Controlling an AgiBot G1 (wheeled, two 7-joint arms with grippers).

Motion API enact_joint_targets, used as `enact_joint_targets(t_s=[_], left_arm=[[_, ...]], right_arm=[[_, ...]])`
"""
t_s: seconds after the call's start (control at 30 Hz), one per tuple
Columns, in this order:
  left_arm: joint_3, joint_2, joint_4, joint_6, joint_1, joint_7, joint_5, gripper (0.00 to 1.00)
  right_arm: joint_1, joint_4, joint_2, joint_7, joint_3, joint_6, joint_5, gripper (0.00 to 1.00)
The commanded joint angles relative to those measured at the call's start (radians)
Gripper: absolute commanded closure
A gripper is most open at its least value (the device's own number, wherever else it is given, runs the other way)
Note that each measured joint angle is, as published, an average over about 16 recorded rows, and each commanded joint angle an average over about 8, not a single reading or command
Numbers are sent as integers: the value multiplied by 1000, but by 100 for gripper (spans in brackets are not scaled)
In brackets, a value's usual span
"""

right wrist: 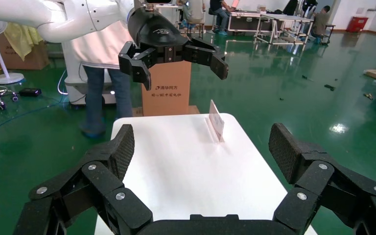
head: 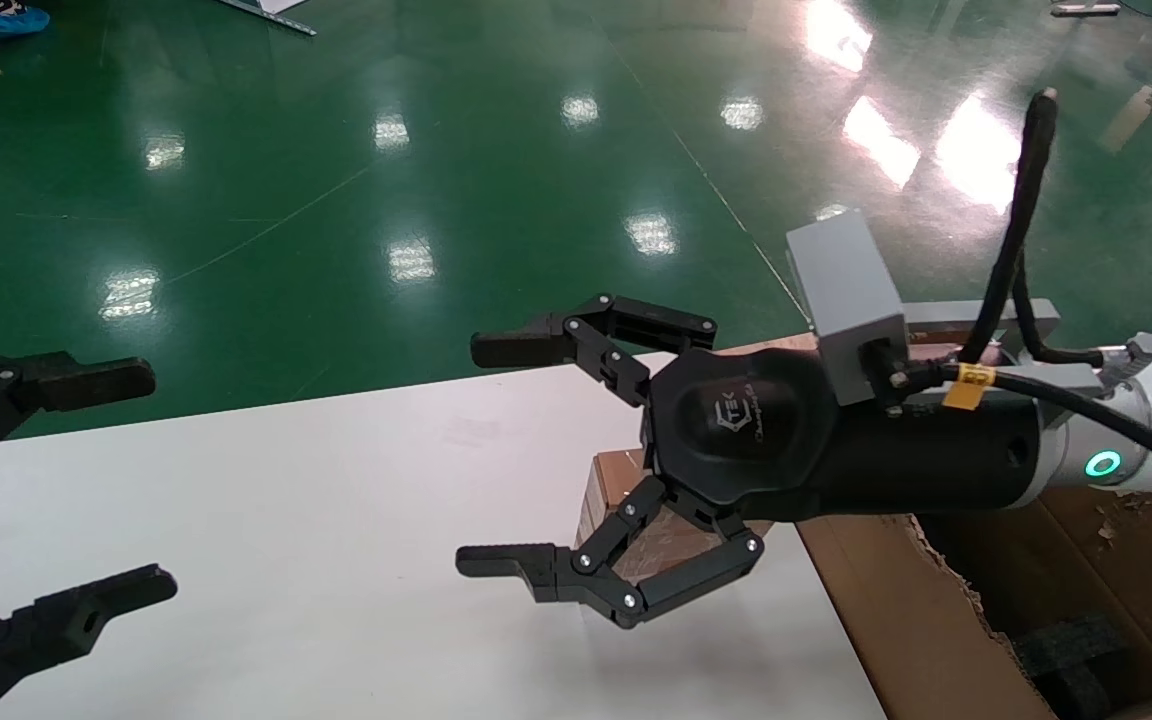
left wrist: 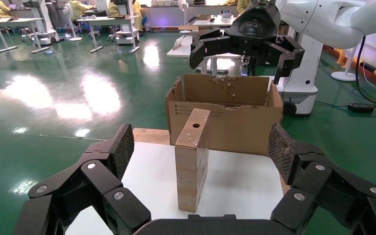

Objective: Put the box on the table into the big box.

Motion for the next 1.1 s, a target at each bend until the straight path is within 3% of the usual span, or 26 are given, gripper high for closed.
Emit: enact_joint_targets(t_s=[0.03,0.4,1.1], left_arm=[[0,0,0,0,0,0,0,0],[0,0,0,0,0,0,0,0],[0,0,0,0,0,0,0,0]], right_arm=[[-1,2,0,1,-1,0,-1,0],[40,-147,-2,-88,-12,13,-100,0],[160,-617,-10,-366,-112,-85,-309,0]])
